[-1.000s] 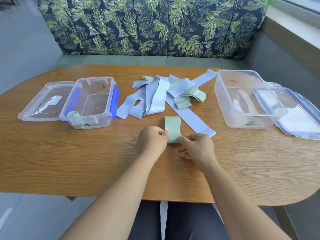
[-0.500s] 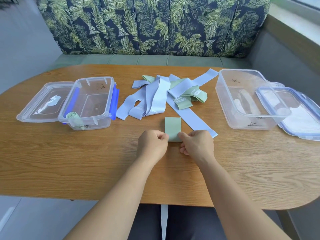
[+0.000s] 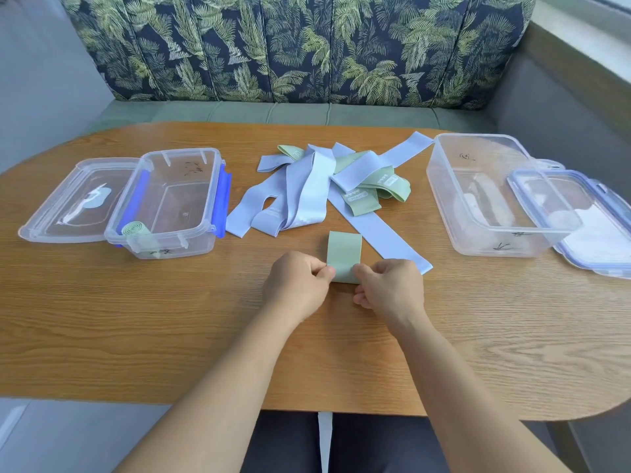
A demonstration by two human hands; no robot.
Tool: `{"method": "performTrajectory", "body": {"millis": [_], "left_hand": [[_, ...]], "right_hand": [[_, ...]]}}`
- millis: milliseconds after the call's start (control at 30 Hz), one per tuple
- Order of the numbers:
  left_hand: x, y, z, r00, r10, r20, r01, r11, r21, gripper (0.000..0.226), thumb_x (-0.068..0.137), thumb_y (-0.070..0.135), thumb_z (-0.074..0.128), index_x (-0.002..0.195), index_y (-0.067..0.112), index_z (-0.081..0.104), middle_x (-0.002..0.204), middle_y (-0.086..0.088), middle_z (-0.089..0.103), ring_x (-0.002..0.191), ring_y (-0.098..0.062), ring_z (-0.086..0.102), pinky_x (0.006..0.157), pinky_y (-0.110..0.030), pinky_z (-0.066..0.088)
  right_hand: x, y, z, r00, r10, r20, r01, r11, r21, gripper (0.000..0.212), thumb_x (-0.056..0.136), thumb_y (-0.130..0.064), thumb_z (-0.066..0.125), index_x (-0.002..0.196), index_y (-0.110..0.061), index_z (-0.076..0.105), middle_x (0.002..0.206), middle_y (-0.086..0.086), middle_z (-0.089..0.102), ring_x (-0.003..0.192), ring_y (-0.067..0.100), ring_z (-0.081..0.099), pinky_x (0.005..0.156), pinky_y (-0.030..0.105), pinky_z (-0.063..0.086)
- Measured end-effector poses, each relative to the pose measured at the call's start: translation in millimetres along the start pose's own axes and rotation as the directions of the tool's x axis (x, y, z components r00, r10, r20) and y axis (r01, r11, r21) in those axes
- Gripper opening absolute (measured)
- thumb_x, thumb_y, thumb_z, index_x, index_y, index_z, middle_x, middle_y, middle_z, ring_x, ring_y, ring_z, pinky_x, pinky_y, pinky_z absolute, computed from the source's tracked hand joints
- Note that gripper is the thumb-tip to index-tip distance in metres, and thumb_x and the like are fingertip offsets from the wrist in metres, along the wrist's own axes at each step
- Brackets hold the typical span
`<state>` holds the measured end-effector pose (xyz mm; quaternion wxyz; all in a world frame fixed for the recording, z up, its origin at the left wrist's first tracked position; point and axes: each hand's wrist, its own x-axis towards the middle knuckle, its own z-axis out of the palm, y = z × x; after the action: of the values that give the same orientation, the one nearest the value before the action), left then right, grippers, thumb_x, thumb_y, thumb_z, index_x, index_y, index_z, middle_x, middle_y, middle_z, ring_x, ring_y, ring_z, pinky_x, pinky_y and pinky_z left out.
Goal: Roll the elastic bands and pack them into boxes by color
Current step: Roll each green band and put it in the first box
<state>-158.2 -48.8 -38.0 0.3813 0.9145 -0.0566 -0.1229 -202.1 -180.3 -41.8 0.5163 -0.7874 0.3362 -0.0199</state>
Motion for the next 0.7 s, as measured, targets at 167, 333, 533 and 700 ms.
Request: {"method": "performTrajectory", "body": {"millis": [167, 333, 533, 700], "left_hand": [[-0.9, -0.4, -1.0, 1.0, 0.002, 0.002, -0.002, 1.0, 0.0, 0.03, 0.089, 0.034, 0.064, 0.067, 0.016, 0.071, 0.062, 0.005, 0.066, 0.068, -0.02, 0.063, 0.066, -0.033, 0.052], [-8.9, -1.7, 3.5, 1.0, -0.003, -0.001, 0.003, 1.0, -0.022, 0.028, 0.087, 0.035, 0.066, 0.076, 0.011, 0.074, 0.071, -0.003, 0.072, 0.072, -0.023, 0.07, 0.073, -0.043, 0.057], [-25.2, 3.3, 2.8, 0.999, -0.03, 0.032, 0.03, 1.0, 0.006, 0.03, 0.089, 0.034, 0.065, 0.074, 0.01, 0.073, 0.071, -0.007, 0.072, 0.074, -0.022, 0.07, 0.072, -0.042, 0.058], [-47.3, 6.2, 0.3, 0.997, -0.042, 0.057, 0.041, 0.999, 0.032, 0.031, 0.091, 0.034, 0.063, 0.079, 0.007, 0.074, 0.077, -0.011, 0.073, 0.074, -0.029, 0.069, 0.063, -0.036, 0.055]], "right_hand": [[0.5, -0.4, 0.9, 0.999, -0.034, -0.003, 0.034, 0.997, -0.066, 0.022, 0.083, -0.023, 0.059, 0.069, -0.007, 0.065, 0.052, 0.006, 0.068, 0.065, 0.028, 0.071, 0.071, 0.048, 0.06], [-6.2, 0.4, -6.1, 1.0, -0.021, 0.0, 0.021, 0.994, -0.106, 0.022, 0.082, -0.019, 0.057, 0.073, -0.001, 0.066, 0.051, 0.006, 0.068, 0.06, 0.025, 0.071, 0.072, 0.045, 0.061], [-22.5, 4.5, -13.1, 1.0, 0.0, 0.008, 0.001, 0.993, -0.12, 0.027, 0.08, -0.018, 0.056, 0.08, 0.006, 0.069, 0.051, 0.006, 0.068, 0.057, 0.022, 0.07, 0.07, 0.044, 0.061], [-38.0, 10.7, -18.3, 1.0, 0.007, 0.02, -0.004, 0.992, -0.124, 0.025, 0.081, -0.018, 0.057, 0.083, 0.004, 0.069, 0.05, 0.006, 0.068, 0.061, 0.025, 0.072, 0.07, 0.046, 0.062]]}}
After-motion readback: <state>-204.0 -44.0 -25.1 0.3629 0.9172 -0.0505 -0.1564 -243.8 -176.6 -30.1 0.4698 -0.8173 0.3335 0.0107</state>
